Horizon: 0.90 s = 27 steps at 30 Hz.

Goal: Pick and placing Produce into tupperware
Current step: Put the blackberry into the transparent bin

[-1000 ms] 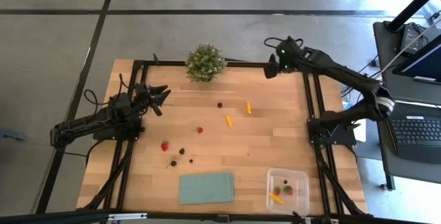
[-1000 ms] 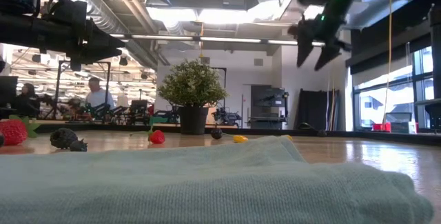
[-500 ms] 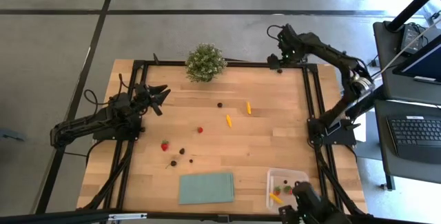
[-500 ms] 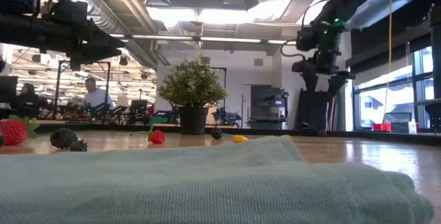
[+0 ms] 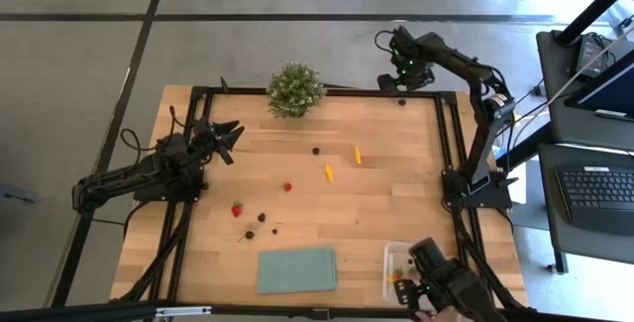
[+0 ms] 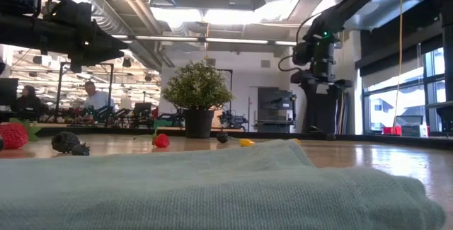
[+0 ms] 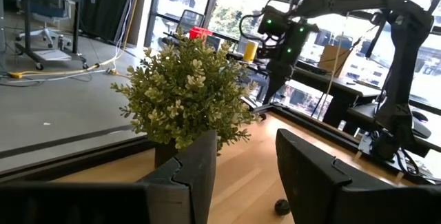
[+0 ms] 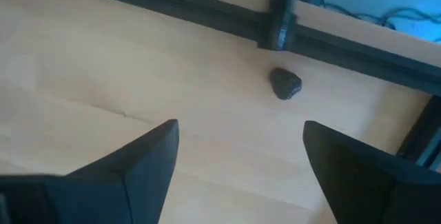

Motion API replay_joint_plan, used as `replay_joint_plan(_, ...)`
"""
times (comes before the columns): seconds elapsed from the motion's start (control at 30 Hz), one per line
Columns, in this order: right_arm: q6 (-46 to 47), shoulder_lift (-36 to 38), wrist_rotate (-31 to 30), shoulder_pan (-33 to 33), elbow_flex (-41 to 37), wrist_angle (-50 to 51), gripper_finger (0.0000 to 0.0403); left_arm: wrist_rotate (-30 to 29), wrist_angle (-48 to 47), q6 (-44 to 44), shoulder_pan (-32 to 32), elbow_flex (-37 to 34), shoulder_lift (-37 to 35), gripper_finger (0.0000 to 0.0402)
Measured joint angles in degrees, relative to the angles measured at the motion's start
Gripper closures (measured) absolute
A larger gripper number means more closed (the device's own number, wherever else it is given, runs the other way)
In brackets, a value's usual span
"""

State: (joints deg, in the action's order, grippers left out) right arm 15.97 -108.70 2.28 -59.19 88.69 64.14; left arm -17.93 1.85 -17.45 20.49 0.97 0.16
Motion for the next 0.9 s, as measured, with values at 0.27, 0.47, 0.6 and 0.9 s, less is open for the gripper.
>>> replay_joint_plan(0.27,1.6,-0.1,-0.1,-3.2,-2.6,-0.7,0.0092,0.0,0.0,0.0,0.0,0.0,0.0,0.0259)
replay_joint_plan(0.47,1.7,-0.2,-0.1,-3.3,-5.1,-4.5,0.0092,0.0,0.0,0.0,0.0,0.0,0.0,0.0259)
replay_joint_plan(0.6,1.8,-0.2,-0.1,-3.3,-7.4,-6.7,0.0092,0.0,0.0,0.0,0.0,0.0,0.0,0.0259)
replay_joint_plan(0.9,1.8,-0.2,-0.1,-3.3,-11.2,-11.5,0.0092,0.0,0.0,0.0,0.0,0.0,0.0,0.0259)
